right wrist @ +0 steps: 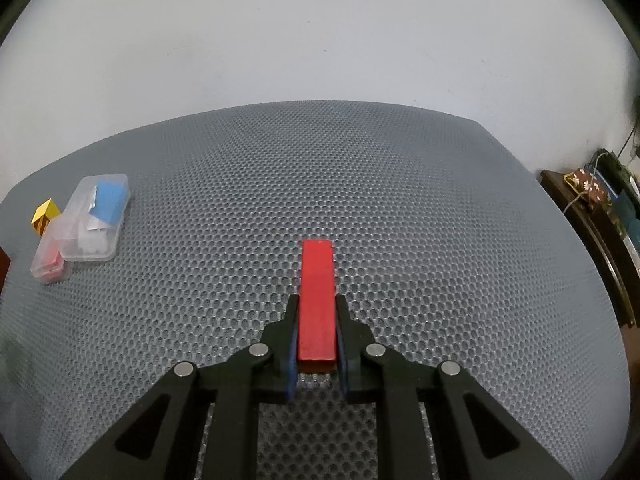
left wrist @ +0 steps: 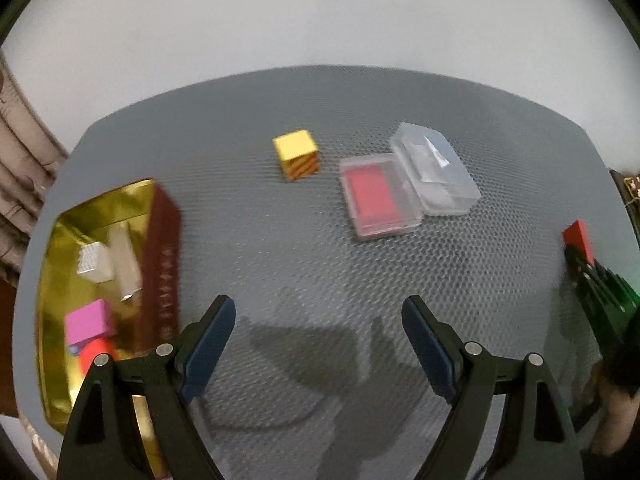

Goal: Organize rigid objects
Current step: 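Grasp the clear plastic case with red contents with the left gripper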

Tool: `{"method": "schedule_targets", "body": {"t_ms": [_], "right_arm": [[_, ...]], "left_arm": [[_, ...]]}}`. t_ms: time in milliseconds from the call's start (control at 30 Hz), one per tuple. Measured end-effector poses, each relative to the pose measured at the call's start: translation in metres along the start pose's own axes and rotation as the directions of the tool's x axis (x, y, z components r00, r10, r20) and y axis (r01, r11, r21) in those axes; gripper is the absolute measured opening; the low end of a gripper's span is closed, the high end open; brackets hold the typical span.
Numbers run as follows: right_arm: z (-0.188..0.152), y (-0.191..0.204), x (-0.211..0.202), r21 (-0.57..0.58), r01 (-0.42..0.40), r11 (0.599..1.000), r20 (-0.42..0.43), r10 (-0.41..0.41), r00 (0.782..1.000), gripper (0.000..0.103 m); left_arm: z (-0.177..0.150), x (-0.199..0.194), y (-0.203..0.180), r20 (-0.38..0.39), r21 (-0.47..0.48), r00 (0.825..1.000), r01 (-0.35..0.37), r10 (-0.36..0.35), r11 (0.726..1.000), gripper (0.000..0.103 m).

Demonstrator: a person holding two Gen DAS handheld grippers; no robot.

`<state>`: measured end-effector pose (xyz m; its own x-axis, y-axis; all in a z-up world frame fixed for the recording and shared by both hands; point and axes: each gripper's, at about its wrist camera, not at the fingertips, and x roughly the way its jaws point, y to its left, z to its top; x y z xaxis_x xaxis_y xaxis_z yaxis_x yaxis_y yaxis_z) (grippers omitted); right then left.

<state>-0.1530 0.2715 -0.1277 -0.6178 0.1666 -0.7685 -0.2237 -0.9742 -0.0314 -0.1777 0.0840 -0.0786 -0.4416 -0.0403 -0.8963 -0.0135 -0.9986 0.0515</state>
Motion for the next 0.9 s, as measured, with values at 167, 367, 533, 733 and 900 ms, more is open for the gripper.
{"method": "schedule_targets", "body": {"t_ms": [167, 367, 533, 733, 900], "right_arm": [[0.007, -0.012, 0.008, 0.025, -0.030, 0.999, 0.000, 0.030, 1.000, 0.015], [-0.003, -0.026, 0.002, 0.049, -0.060, 0.997, 0.001, 0.060, 0.998, 0.015], [-0.004, -0.034, 0.009, 0.064, -0.079, 0.995, 0.002, 0.079, 0.997, 0.015], [-0.002, -0.037, 0.014, 0.073, -0.089, 0.993, 0.002, 0.089, 0.996, 0.015], [-0.002, -0.035, 0.015, 0.070, -0.087, 0.994, 0.001, 0.087, 0.996, 0.016]], "left_arm": [[0.015, 0.024, -0.025, -0.007, 0.024, 1.000, 0.002, -0.002, 1.000, 0.083], [0.033, 0.045, -0.035, -0.007, 0.000, 1.000, -0.004, 0.004, 1.000, 0.083], [0.052, 0.059, -0.040, 0.003, -0.024, 1.000, 0.012, -0.012, 1.000, 0.083], [0.071, 0.074, -0.044, 0.007, -0.043, 1.000, -0.004, 0.005, 0.999, 0.083], [0.063, 0.075, -0.036, 0.003, -0.059, 0.999, 0.036, -0.036, 0.998, 0.068]]}}
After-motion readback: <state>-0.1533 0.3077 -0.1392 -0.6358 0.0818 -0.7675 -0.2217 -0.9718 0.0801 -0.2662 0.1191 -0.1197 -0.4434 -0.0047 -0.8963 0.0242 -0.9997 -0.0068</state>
